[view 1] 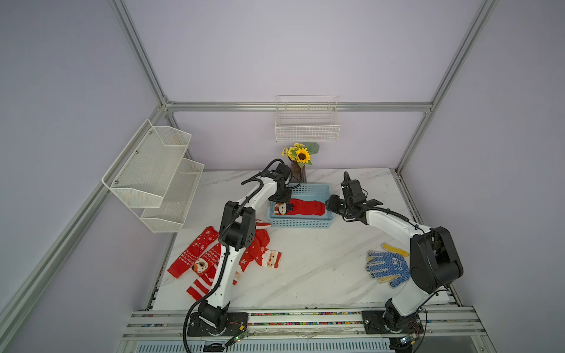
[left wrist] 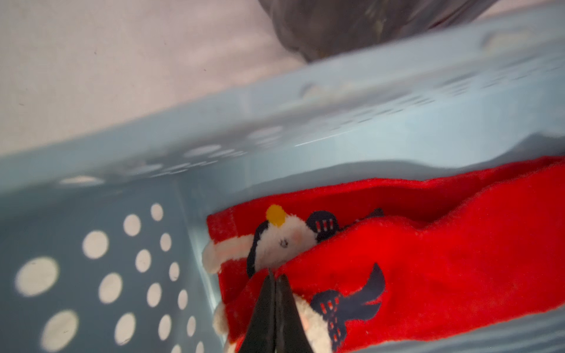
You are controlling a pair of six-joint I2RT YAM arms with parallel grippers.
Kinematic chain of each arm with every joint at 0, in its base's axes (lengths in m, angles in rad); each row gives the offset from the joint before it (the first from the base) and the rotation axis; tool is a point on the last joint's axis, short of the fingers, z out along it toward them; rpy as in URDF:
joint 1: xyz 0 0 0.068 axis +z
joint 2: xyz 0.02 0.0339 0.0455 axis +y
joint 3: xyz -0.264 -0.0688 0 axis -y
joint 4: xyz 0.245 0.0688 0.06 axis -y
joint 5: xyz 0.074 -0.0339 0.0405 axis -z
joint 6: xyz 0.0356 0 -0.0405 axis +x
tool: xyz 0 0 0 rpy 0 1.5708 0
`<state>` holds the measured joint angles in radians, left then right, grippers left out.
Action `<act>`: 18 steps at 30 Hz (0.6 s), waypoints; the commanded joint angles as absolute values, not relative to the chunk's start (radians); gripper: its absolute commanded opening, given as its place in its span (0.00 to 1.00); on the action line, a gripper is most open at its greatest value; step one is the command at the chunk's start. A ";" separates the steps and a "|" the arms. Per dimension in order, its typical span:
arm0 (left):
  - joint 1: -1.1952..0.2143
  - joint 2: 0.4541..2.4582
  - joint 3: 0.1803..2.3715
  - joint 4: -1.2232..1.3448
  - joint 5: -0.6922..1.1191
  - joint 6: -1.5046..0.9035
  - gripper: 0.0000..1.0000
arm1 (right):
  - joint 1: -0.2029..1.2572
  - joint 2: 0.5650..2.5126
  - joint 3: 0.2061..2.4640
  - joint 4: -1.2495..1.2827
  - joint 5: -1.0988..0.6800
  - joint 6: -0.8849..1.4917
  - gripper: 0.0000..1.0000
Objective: Place the socks together as a pair
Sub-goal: Adjust a pair of socks in the bin.
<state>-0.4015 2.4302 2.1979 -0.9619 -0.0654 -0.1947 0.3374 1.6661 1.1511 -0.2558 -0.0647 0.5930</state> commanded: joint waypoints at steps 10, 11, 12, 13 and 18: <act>-0.395 2.373 2.313 -0.938 0.015 -0.337 0.60 | 0.332 1.546 1.130 -0.270 -0.049 0.575 0.52; -0.397 2.360 2.313 -0.933 0.040 -0.350 0.61 | 0.333 1.532 1.122 -0.269 -0.052 0.575 0.52; -0.396 2.344 2.312 -0.927 0.068 -0.362 0.62 | 0.332 1.519 1.113 -0.269 -0.050 0.575 0.52; -0.397 2.329 2.309 -0.922 0.091 -0.373 0.62 | 0.333 1.506 1.108 -0.270 -0.052 0.574 0.52; -0.402 2.212 2.184 -0.897 0.138 -0.403 0.62 | 0.335 1.444 1.063 -0.273 -0.090 0.584 0.52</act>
<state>-0.3996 2.3596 2.2276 -0.9283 0.0818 -0.3607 0.3374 1.4818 1.0870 -0.2588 -0.0719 0.5858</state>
